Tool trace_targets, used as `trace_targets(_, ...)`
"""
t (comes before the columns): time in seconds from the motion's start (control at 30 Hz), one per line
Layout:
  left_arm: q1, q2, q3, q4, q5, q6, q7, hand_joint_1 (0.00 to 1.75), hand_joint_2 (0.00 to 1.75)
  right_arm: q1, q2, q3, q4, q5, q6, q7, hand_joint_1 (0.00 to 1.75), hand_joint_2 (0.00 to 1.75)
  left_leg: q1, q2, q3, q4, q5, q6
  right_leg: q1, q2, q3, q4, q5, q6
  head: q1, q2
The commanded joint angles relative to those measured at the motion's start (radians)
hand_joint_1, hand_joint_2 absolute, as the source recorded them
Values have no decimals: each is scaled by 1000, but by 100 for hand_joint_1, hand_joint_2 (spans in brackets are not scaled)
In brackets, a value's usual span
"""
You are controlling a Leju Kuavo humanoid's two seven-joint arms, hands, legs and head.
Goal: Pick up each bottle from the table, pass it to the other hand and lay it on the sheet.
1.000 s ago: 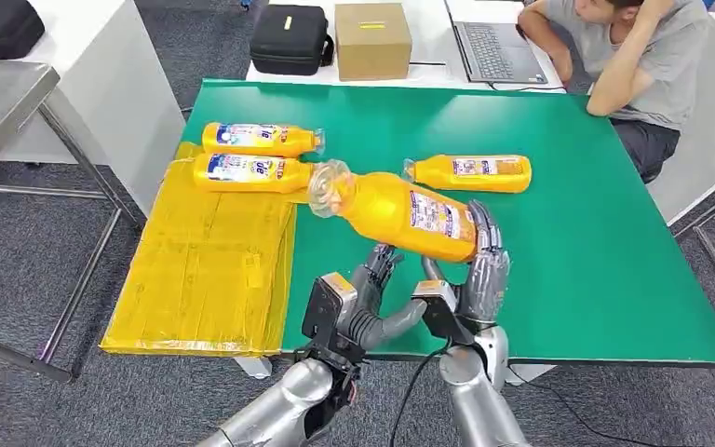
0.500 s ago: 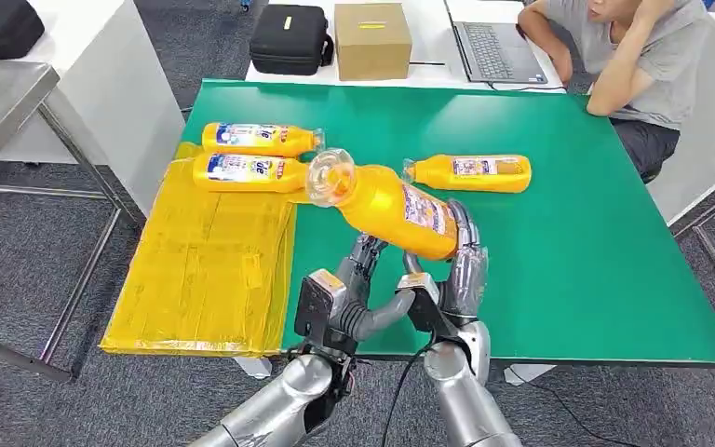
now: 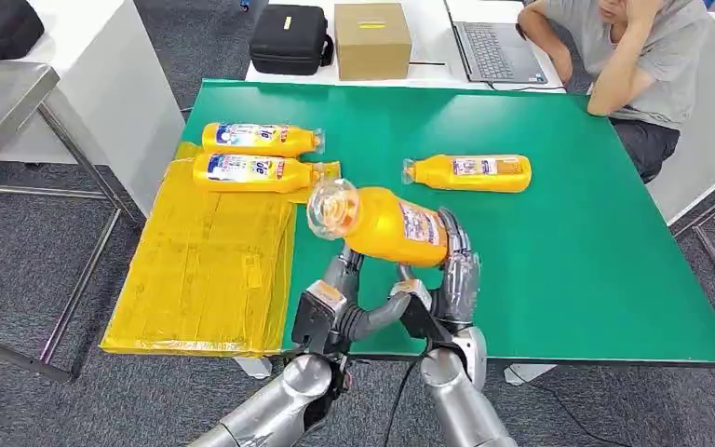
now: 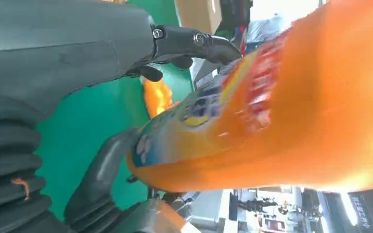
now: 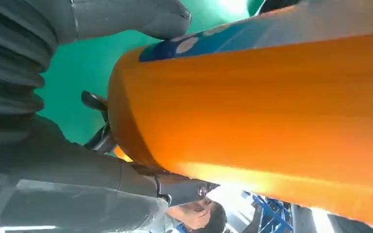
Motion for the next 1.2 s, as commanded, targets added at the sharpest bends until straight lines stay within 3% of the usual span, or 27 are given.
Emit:
trace_targets(0.03, -80, 17, 48, 87, -1, 23, -1, 0, 175, 24, -7, 25, 44, 17, 0, -19, 175, 175, 1, 1, 5, -1, -2, -3, 1, 0, 5, 0, -2, -2, 0, 0)
trace_targets(0.27, -79, 9, 45, 93, -6, 3, 9, 0, 175, 50, -1, 55, 2, 65, 0, -19, 175, 175, 1, 3, 7, 0, -3, -3, 1, 1, 6, 1, -3, -3, 0, 0)
trace_targets(0.37, -86, 1, 52, 105, 0, -10, 16, 0, 175, 61, 17, 2, -4, 155, 0, -19, 175, 175, 1, 1, 4, 0, -2, -2, 1, 0, 4, 1, -2, -2, 0, 0)
trace_targets(0.87, -86, -4, 52, 86, 6, -10, 10, 0, 175, 41, 12, -56, 65, 174, 0, -19, 175, 175, 1, 1, 3, 0, -1, -2, 1, 0, 3, 0, -1, -2, 0, 0)
trace_targets(0.9, -84, -5, 58, 81, 14, -14, 11, 164, 175, 40, 9, -44, 64, 166, 0, -19, 175, 175, 1, 1, 5, 0, -2, -3, 1, 0, 5, 1, -2, -2, 0, 0)
trace_targets(0.93, -85, -3, 57, 79, 14, -17, 11, 175, 175, 41, 6, -35, 67, 161, 0, -19, 175, 175, 1, 1, 4, 0, -1, -2, 1, 0, 4, 0, -2, -2, 0, 0)
trace_targets(1.2, -74, 0, 93, 36, 23, 16, -1, 175, 175, 45, 5, 9, 70, 141, 0, -19, 175, 175, 1, 1, 4, 0, -2, -2, 1, 0, 3, 1, -2, -2, 0, 0)
